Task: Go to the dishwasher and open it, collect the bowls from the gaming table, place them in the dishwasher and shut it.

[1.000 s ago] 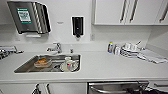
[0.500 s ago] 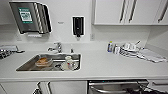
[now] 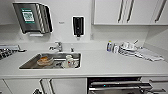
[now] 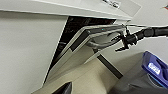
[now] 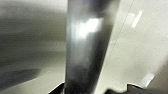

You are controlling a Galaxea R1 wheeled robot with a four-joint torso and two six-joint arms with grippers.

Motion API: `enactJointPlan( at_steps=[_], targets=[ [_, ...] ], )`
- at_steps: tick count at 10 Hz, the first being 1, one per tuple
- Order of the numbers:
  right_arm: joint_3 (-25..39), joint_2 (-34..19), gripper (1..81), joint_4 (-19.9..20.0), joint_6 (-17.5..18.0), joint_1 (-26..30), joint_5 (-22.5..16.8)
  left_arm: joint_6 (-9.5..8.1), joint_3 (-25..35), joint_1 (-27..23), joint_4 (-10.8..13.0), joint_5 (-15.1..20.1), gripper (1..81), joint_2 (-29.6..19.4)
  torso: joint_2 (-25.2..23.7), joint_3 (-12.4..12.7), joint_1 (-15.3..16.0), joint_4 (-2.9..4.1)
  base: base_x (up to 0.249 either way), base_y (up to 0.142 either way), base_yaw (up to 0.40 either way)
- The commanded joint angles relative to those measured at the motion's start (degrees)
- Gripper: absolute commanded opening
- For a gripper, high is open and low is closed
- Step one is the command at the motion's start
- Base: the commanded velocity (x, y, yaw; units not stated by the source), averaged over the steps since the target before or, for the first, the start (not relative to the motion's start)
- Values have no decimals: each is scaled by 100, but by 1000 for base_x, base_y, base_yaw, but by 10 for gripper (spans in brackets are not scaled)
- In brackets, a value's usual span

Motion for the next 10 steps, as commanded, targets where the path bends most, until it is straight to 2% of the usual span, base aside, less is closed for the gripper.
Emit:
enactJointPlan(
  at_steps=[1, 4, 6, 10],
  targets=[
    [-118, -198, 811, -53, 48, 70, -1124, 17, 146, -550, -7, 38, 811, -149, 0, 0, 0, 0, -74, 0, 0],
    [-206, -225, 811, 130, 92, -246, -474, 17, 146, -523, -7, 38, 811, -149, 0, 0, 0, 0, -74, 0, 0],
    [-259, -225, 811, 281, 92, -387, -212, 17, 146, -497, 19, 38, 811, -150, -2, 0, -4, 0, -74, 0, 0],
    [-259, -190, 811, 299, 83, -545, -43, 17, 128, -497, 11, 38, 811, -97, -2, 0, -4, 0, -75, 0, 0]
  ],
)
